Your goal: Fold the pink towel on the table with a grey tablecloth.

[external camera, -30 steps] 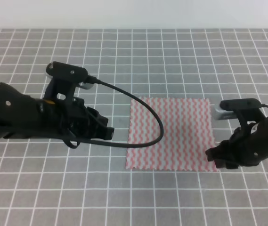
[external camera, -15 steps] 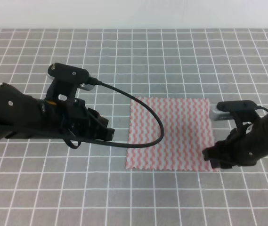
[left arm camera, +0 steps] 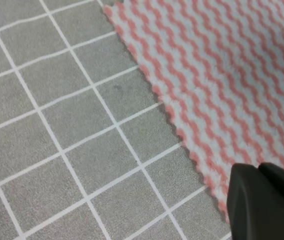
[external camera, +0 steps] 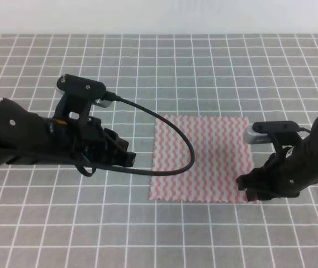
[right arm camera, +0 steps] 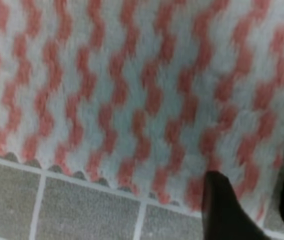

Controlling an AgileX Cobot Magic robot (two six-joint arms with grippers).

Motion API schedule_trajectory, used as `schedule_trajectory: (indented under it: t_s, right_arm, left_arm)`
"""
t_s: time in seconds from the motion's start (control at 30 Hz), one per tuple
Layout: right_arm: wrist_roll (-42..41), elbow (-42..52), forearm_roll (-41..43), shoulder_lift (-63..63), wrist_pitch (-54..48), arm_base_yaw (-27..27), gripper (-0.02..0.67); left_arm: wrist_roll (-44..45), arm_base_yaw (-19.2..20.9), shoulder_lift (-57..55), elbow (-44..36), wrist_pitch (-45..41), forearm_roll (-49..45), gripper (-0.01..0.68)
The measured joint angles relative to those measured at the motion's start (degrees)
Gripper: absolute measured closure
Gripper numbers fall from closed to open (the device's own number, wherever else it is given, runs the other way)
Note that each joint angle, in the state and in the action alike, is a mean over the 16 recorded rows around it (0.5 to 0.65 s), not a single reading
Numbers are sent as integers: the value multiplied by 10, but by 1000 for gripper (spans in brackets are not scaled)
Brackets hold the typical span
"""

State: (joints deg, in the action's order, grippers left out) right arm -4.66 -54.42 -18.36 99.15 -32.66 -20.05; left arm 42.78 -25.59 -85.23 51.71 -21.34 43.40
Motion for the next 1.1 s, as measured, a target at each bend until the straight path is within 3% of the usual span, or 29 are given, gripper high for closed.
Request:
schedule_trajectory:
  t_s: [0.23, 0.63, 1.1]
  right_arm:
    - [0, -5, -4, 10, -6, 0, 463]
    - [0, -39, -4, 13, -32, 0, 639]
    - [-12, -89, -3, 8, -78, 0, 664]
  left_arm:
    - [1, 0, 0, 0, 0, 0, 674]
    - [7, 0, 2, 0, 0, -2, 674]
    - [36, -1, 1, 0, -29, -75, 674]
